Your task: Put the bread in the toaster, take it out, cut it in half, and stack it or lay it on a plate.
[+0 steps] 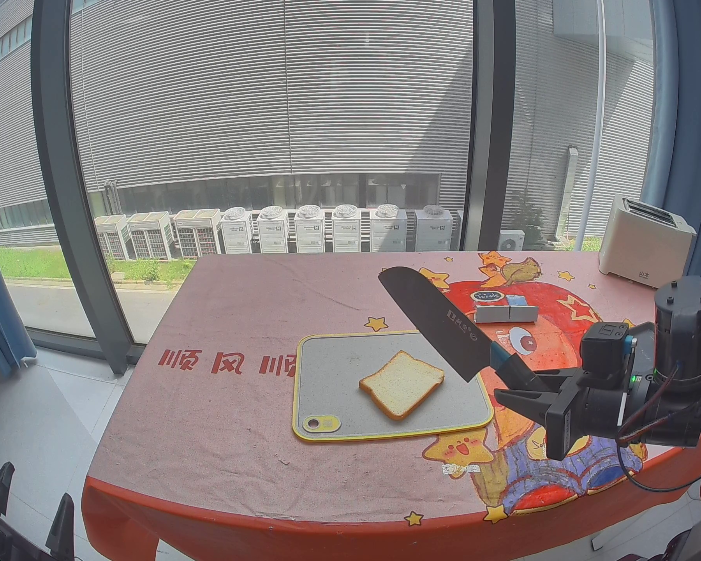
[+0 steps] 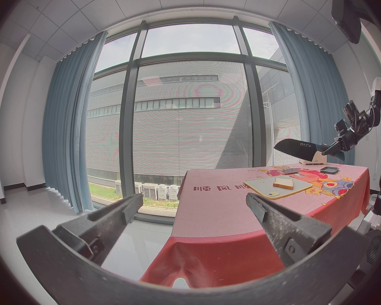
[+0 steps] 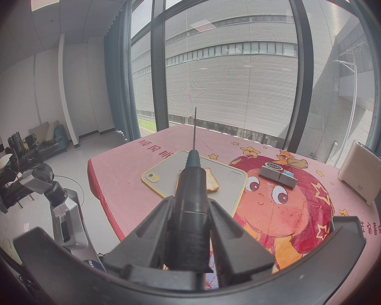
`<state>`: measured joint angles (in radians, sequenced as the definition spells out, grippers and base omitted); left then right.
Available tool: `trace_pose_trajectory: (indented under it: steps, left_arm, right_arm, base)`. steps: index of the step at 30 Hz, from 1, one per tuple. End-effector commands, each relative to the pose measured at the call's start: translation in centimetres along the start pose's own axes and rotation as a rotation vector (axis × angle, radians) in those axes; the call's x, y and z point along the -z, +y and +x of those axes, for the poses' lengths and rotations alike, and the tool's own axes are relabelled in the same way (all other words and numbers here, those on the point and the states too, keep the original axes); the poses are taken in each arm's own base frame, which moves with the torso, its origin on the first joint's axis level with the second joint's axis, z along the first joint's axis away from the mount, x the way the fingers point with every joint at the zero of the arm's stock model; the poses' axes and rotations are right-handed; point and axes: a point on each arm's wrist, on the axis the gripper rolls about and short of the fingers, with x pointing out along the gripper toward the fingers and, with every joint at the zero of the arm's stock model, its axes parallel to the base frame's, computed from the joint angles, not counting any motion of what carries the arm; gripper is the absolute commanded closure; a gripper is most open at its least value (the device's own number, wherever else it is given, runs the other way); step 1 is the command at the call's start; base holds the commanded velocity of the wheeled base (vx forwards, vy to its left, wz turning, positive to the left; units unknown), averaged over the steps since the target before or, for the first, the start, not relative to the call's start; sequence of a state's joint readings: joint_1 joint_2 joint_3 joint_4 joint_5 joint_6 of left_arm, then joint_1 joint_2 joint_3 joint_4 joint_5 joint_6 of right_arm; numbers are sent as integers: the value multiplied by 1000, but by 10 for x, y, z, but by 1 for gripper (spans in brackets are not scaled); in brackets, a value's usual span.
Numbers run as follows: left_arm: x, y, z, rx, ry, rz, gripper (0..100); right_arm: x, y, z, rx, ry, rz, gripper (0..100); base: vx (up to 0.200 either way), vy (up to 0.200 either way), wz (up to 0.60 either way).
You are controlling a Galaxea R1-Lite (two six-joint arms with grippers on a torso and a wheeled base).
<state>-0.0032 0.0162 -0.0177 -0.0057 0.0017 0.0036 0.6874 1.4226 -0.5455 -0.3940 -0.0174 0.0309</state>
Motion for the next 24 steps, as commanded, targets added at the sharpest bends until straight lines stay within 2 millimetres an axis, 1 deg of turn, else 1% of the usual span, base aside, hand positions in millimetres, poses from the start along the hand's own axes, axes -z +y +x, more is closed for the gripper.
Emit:
trace_pose_trajectory:
  steps: [1, 20, 22, 24]
  left_arm:
    - [5, 0, 0, -1, 1, 1, 100]
    - [5, 0, 0, 15, -4, 12, 100]
    - [3, -1, 0, 32, -18, 13, 100]
    - [-8, -1, -1, 34, -125, 15, 100]
  right_arm:
    - [2, 1, 1, -1, 9, -2, 100]
    - [9, 2, 3, -7, 39, -31, 100]
    - [10, 2, 3, -7, 43, -31, 100]
    - [12, 2, 3, -7, 49, -33, 100]
  base:
    - [0, 0, 0]
    - [0, 0, 0]
    - [0, 0, 0]
    - [0, 0, 0]
